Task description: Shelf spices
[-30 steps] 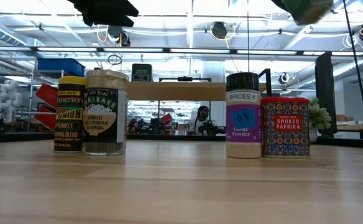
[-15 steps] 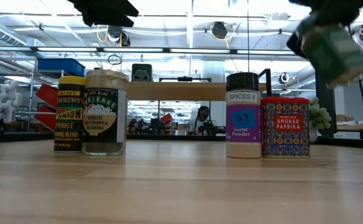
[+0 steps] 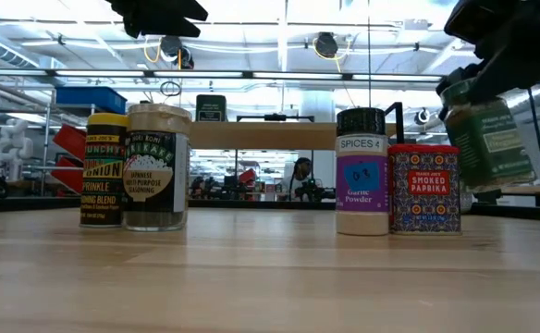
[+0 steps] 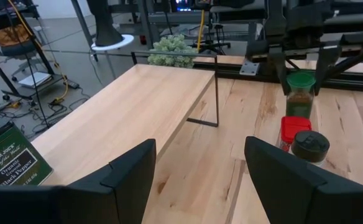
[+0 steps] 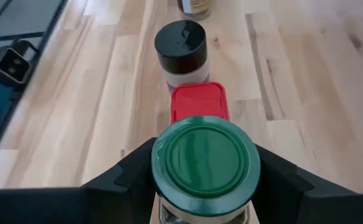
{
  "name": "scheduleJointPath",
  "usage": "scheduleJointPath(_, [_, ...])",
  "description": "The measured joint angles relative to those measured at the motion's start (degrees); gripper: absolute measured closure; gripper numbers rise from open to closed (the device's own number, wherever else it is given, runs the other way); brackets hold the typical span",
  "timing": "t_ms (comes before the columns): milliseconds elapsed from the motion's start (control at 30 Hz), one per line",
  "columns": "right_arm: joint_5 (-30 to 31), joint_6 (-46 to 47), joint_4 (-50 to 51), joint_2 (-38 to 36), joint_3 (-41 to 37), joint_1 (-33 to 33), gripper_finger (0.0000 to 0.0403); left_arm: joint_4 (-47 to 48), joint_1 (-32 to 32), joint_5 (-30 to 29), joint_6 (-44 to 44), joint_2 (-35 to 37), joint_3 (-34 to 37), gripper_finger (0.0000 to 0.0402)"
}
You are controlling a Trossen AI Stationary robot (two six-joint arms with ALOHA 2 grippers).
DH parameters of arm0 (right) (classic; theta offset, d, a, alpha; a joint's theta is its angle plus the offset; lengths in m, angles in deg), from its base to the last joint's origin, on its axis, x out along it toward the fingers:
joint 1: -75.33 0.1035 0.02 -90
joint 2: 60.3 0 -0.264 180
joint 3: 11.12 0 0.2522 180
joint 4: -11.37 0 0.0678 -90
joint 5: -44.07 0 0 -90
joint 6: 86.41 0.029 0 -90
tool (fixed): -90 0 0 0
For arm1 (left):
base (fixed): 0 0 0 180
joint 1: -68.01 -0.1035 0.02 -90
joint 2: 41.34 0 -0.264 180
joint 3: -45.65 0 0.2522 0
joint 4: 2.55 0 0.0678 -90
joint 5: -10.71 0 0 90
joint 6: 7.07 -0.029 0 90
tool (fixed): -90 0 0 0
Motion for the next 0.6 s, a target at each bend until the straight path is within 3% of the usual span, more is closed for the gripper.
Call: scheduleJointPath(600, [12.91, 5.09, -1.12, 5.08, 0.00, 9.04, 0.0207, -0.22, -0.01, 0.00, 0.00, 0.00, 0.00, 0.0146])
